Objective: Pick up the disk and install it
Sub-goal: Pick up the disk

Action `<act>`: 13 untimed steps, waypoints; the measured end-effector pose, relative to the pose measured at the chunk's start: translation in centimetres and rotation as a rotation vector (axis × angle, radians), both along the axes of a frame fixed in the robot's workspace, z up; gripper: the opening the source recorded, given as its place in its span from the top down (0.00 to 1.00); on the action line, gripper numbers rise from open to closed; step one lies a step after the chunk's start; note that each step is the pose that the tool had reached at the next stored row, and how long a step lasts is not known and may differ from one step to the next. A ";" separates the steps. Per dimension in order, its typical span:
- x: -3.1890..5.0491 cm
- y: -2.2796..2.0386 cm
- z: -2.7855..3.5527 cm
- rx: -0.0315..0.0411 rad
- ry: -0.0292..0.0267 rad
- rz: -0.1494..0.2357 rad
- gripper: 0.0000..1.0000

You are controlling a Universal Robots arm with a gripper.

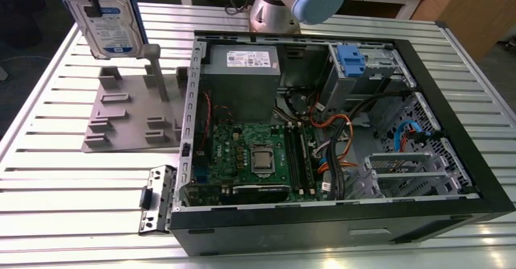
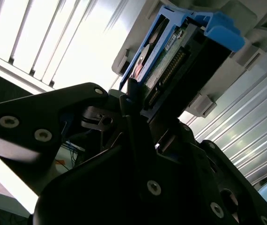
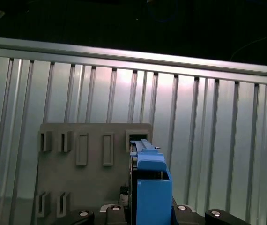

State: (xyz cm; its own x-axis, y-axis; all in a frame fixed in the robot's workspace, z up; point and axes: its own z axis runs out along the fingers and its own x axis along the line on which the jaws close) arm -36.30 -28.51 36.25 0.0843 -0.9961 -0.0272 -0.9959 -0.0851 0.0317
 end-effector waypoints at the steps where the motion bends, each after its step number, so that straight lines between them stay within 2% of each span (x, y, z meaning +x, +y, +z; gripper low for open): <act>1: 0.00 0.00 0.07 0.0000 0.0000 0.000 0.64; 13: 0.00 0.00 0.76 0.0001 -0.0001 0.000 0.64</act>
